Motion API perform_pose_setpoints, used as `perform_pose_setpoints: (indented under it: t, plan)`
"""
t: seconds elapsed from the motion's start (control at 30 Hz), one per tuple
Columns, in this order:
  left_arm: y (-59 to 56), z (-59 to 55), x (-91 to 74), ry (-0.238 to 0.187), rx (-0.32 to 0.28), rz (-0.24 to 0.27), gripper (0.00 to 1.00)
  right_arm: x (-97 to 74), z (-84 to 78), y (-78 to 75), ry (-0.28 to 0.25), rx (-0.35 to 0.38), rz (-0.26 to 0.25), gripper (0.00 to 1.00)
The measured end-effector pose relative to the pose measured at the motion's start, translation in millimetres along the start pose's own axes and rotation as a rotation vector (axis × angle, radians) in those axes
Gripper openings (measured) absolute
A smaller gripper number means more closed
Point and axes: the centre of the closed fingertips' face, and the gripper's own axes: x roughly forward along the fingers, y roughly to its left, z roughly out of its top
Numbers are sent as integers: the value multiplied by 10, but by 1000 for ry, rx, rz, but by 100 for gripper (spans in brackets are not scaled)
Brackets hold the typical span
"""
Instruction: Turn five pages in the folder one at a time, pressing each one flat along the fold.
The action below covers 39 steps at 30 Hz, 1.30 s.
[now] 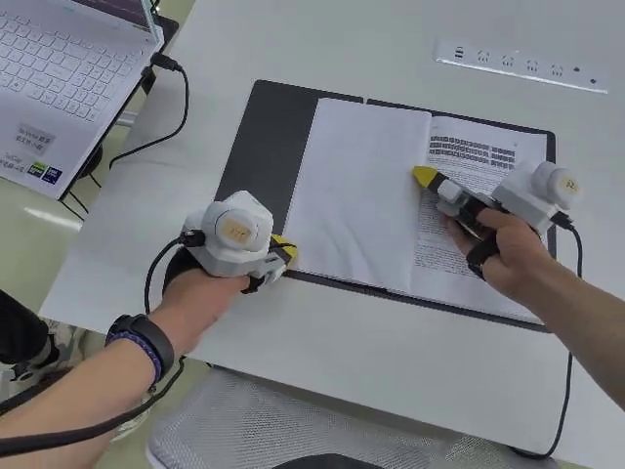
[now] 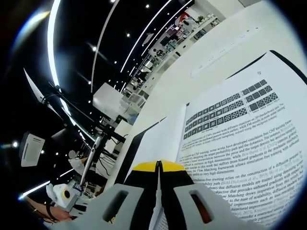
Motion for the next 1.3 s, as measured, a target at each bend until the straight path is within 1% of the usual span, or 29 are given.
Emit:
perform_pose_setpoints:
  t: [0.13,0.2,0.33,0.43,0.47,0.53,0.57,0.6,0.63,0.67,0.7,0.93,0.97,1.07,1.1,1.13,1.2,1.23,1.27,1.3]
  plan:
    - [-3,0,0,1,1,-3,0,79,119,-29,-46,23,-14,0]
    - [-2,0,-1,0,0,-3,0,167,220,-164,-72,23,-25,0]
    - [-6,4,-4,-2,2,0,0,248,324,-200,-116,40,-42,0]
    - [-3,6,-3,-2,2,0,0,320,386,-189,-124,14,-55,0]
    - [-3,6,-3,0,5,1,0,340,397,-186,-120,8,-58,0]
    - [-4,3,-3,4,23,0,0,387,422,-188,-98,-30,-67,0]
    - [-3,2,-5,3,22,-1,0,417,473,-249,-89,-42,-68,0]
    - [0,1,-5,1,19,-1,0,437,514,-285,-91,-39,-68,0]
    - [3,1,-5,-1,17,-1,0,452,547,-309,-98,-35,-72,0]
    - [4,1,-6,-3,15,-1,0,471,609,-342,-130,-8,-85,0]
    - [5,1,-6,-3,15,-1,0,481,636,-358,-148,14,-91,0]
    - [4,-4,-11,-1,17,-2,0,574,728,-467,-191,47,-104,0]
    - [5,-4,-12,0,19,-2,0,590,750,-489,-201,63,-106,0]
    - [5,-6,-14,0,18,-7,0,612,779,-515,-212,77,-110,0]
    - [6,-7,-14,0,20,-8,0,628,787,-549,-211,82,-111,0]
    - [5,-7,-15,0,21,-8,0,633,790,-561,-212,78,-110,0]
    - [3,-6,-17,-4,15,-7,0,619,771,-526,-221,43,-109,0]
    - [3,-6,-17,-4,15,-6,0,618,770,-527,-221,45,-109,0]
    - [3,-5,-18,-3,17,-2,0,617,766,-537,-220,61,-106,0]
    - [5,-5,-18,-5,15,-1,0,613,750,-526,-211,54,-100,0]
